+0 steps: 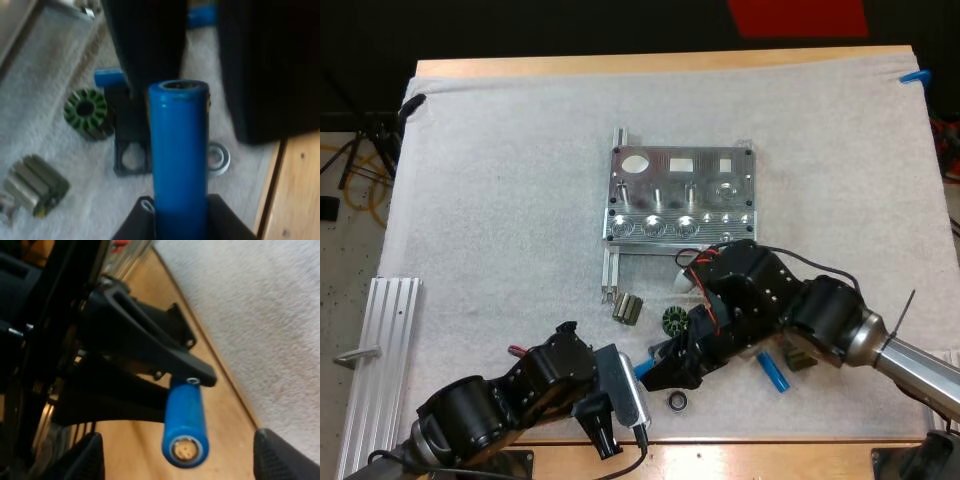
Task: Load cells from left to right
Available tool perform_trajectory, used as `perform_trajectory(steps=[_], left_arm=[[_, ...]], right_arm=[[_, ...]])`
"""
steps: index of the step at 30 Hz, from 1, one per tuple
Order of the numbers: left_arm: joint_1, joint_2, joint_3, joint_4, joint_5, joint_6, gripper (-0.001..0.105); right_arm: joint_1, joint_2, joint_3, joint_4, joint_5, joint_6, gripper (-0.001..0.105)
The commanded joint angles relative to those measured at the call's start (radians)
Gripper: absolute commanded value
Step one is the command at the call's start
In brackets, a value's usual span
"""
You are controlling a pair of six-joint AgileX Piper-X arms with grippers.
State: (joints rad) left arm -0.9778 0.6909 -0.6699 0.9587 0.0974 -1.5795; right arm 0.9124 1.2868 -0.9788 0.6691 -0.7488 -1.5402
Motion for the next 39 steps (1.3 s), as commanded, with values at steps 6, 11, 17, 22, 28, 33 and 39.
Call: perform_trajectory(steps=[6, 11, 17, 22, 28, 33, 39], left_arm=[[-0.005, -0.006, -0.008, -0.082, 0.040, -0.002, 0.000], [-0.005, -0.006, -0.008, -0.080, 0.099, 0.017, 0.000], [-0.005, -0.006, -0.008, -0.080, 0.102, 0.060, 0.000], [-0.005, -0.006, -0.008, -0.080, 0.102, 0.060, 0.000], [-0.005, -0.006, -0.011, -0.080, 0.100, 0.055, 0.006], [-0.005, -0.009, -0.052, -0.066, 0.035, 0.017, 0.037], [0.008, -0.089, -0.130, -0.059, -0.208, -0.002, 0.058]], right_arm=[[0.001, 0.011, -0.012, -0.018, -0.058, -0.004, 0.061], [0.001, 0.011, -0.012, -0.018, -0.058, -0.004, 0.039], [0.001, 0.011, -0.012, 0.002, -0.058, -0.004, 0.020], [0.001, 0.011, -0.012, 0.016, -0.058, -0.004, 0.000], [0.001, 0.011, -0.012, 0.016, -0.058, -0.004, 0.000], [0.001, 0.007, -0.037, 0.016, -0.042, -0.071, 0.000], [-0.035, 0.004, -0.167, 0.086, 0.062, -0.078, 0.000]])
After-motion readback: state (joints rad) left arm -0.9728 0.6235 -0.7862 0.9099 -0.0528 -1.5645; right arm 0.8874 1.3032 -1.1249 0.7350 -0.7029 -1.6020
